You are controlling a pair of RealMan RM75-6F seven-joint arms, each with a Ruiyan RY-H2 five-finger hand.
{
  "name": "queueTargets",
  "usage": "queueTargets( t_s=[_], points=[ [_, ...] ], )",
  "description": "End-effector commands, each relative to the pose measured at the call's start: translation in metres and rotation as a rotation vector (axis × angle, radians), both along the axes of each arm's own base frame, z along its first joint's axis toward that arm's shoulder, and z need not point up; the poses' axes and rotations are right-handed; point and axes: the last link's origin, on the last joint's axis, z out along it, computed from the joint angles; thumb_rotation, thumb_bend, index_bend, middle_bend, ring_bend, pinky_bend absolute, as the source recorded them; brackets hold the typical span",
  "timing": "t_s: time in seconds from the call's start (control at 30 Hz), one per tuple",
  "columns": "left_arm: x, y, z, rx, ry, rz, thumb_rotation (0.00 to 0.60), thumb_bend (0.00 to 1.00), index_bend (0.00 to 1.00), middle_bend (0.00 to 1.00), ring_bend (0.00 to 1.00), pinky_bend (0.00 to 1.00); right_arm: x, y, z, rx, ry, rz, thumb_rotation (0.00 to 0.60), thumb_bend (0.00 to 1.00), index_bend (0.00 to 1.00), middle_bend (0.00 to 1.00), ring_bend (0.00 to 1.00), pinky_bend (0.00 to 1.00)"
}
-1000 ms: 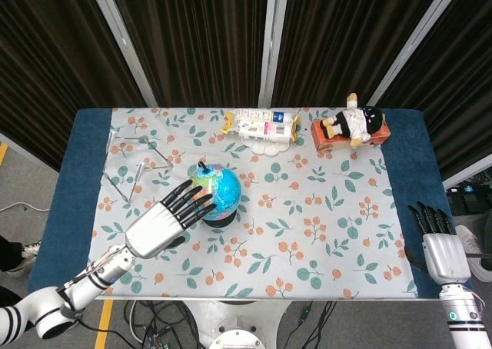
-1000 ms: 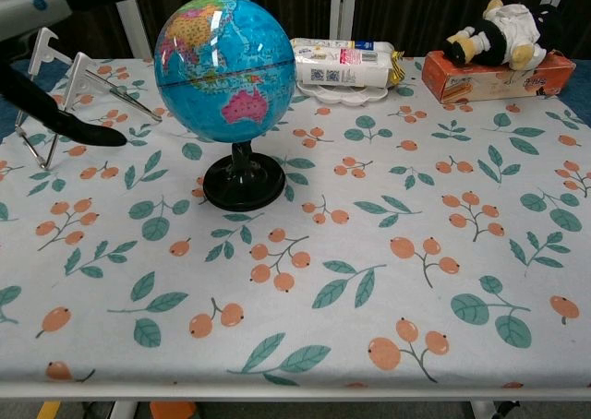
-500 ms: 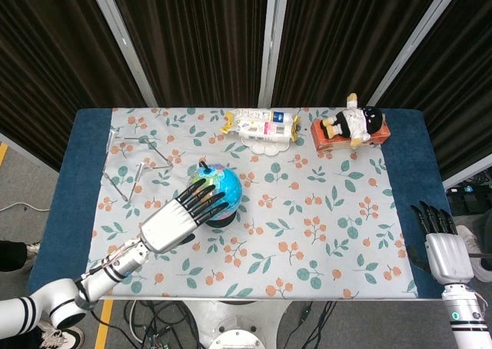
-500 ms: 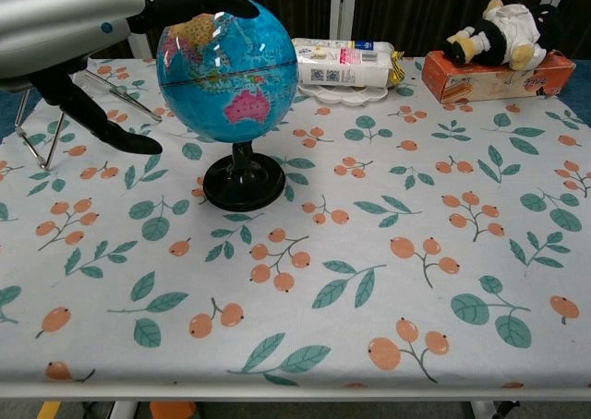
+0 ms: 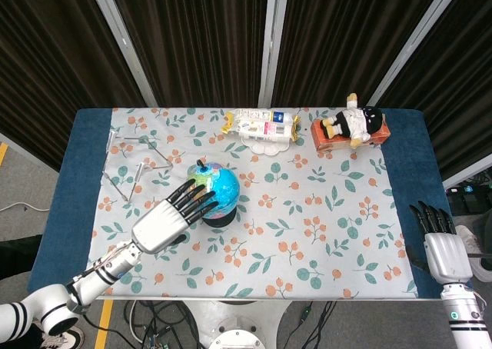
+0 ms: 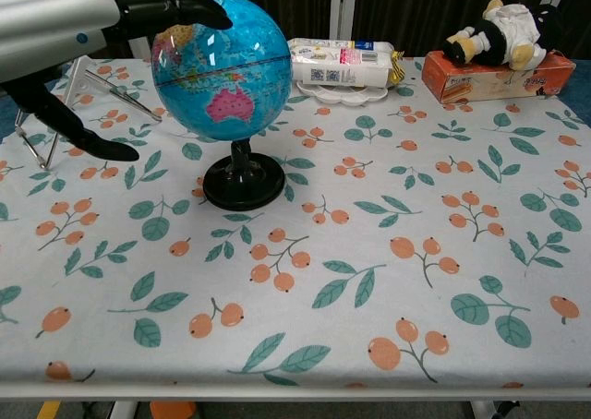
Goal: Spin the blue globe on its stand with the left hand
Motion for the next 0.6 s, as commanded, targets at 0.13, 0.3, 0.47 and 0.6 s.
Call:
queueTargets(
  t_s=[0.13, 0.3, 0.47, 0.6],
  points=[
    [-0.024, -0.007, 0.010, 0.015, 0.009, 0.069, 0.600, 0.06, 0.08, 0.06, 0.00, 0.00, 0.001, 0.000, -0.001, 0.002, 0.003, 0.001, 0.600, 0.29, 0.00, 0.00, 0.00, 0.00],
    [-0.057, -0.009, 0.021, 0.036, 0.012, 0.202, 0.600, 0.06, 0.08, 0.09, 0.00, 0.00, 0.002, 0.000, -0.001, 0.003, 0.007, 0.001, 0.600, 0.29, 0.00, 0.00, 0.00, 0.00],
    [-0.093, -0.016, 0.039, 0.091, -0.009, 0.326, 0.600, 0.06, 0.08, 0.10, 0.00, 0.00, 0.002, 0.000, -0.002, 0.004, 0.008, 0.001, 0.600, 0.29, 0.00, 0.00, 0.00, 0.00],
    [-0.125, -0.026, 0.053, 0.142, -0.028, 0.436, 0.600, 0.06, 0.08, 0.10, 0.00, 0.00, 0.003, 0.000, -0.002, 0.006, 0.007, 0.000, 0.600, 0.29, 0.00, 0.00, 0.00, 0.00]
  ],
)
